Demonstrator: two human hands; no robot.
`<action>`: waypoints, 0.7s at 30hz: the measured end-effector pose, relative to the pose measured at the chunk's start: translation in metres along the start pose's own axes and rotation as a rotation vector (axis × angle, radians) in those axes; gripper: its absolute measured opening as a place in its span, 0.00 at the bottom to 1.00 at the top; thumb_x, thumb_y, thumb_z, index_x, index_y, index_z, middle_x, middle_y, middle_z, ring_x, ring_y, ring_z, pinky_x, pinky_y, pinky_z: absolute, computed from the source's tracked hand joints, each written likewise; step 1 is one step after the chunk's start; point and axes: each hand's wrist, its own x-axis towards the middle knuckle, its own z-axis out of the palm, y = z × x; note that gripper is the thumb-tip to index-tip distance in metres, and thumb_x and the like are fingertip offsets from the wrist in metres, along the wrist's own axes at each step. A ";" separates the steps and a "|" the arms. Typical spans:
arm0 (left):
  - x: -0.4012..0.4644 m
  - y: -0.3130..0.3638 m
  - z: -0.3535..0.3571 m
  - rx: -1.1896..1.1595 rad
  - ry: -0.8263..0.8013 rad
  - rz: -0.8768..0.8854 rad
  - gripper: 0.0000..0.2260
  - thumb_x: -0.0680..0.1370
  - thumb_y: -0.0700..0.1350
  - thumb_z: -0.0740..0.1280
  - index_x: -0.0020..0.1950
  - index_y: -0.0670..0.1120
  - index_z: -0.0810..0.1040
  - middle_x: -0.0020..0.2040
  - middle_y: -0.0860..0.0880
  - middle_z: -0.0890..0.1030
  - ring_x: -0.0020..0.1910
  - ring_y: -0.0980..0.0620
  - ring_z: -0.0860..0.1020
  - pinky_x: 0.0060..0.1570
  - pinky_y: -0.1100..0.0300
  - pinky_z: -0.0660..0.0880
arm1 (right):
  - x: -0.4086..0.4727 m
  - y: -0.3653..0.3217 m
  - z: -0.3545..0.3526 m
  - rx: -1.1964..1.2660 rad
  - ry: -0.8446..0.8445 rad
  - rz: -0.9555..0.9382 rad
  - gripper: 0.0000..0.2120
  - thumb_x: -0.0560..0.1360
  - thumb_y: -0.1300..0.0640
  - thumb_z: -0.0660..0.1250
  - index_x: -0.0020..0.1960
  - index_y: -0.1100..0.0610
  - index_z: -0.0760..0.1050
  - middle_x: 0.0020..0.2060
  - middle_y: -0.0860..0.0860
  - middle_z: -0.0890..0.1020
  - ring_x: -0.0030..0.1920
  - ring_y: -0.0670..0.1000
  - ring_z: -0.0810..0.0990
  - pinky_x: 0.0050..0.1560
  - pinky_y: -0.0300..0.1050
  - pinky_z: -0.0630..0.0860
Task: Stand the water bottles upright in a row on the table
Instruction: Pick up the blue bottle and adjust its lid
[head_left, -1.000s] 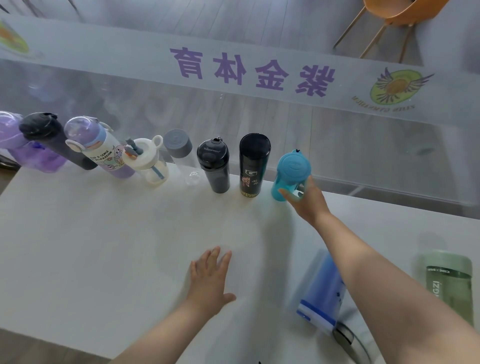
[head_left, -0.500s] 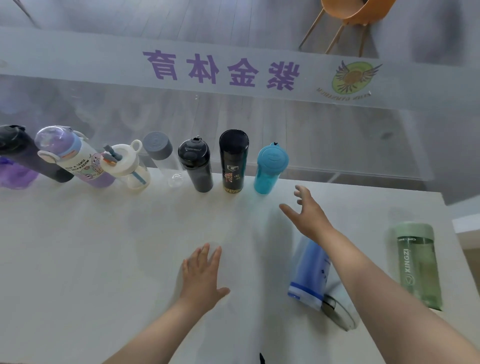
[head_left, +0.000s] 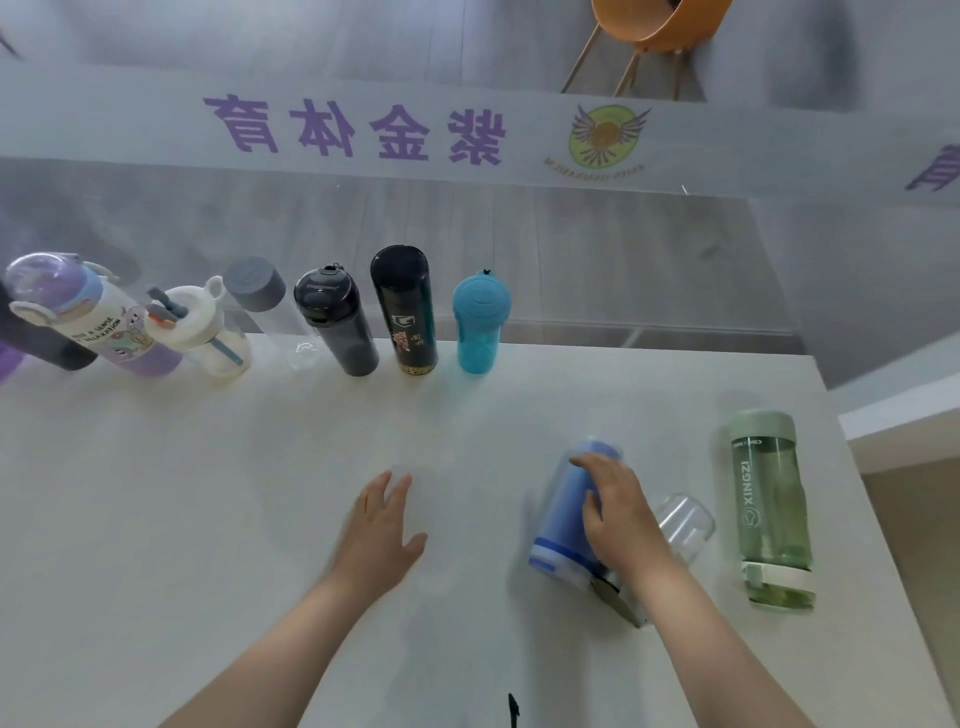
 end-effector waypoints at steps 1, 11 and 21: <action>-0.001 0.007 0.002 -0.048 -0.001 0.004 0.34 0.77 0.53 0.65 0.78 0.47 0.52 0.78 0.43 0.52 0.78 0.44 0.50 0.75 0.56 0.49 | -0.004 0.004 -0.001 -0.037 -0.031 -0.016 0.24 0.71 0.73 0.60 0.65 0.58 0.74 0.66 0.56 0.74 0.68 0.58 0.69 0.70 0.42 0.61; -0.031 0.099 0.036 -0.476 -0.212 0.075 0.26 0.76 0.54 0.69 0.72 0.53 0.66 0.69 0.56 0.70 0.65 0.58 0.71 0.66 0.64 0.66 | -0.020 0.029 -0.026 -0.425 -0.369 -0.234 0.37 0.71 0.66 0.64 0.77 0.51 0.57 0.79 0.53 0.49 0.78 0.57 0.49 0.71 0.52 0.62; -0.052 0.155 0.064 -0.791 -0.167 -0.116 0.26 0.75 0.47 0.71 0.70 0.53 0.64 0.54 0.65 0.73 0.50 0.64 0.79 0.52 0.68 0.74 | -0.011 0.033 -0.034 -0.596 -0.446 -0.349 0.36 0.76 0.58 0.62 0.78 0.48 0.49 0.79 0.53 0.44 0.78 0.57 0.47 0.67 0.50 0.64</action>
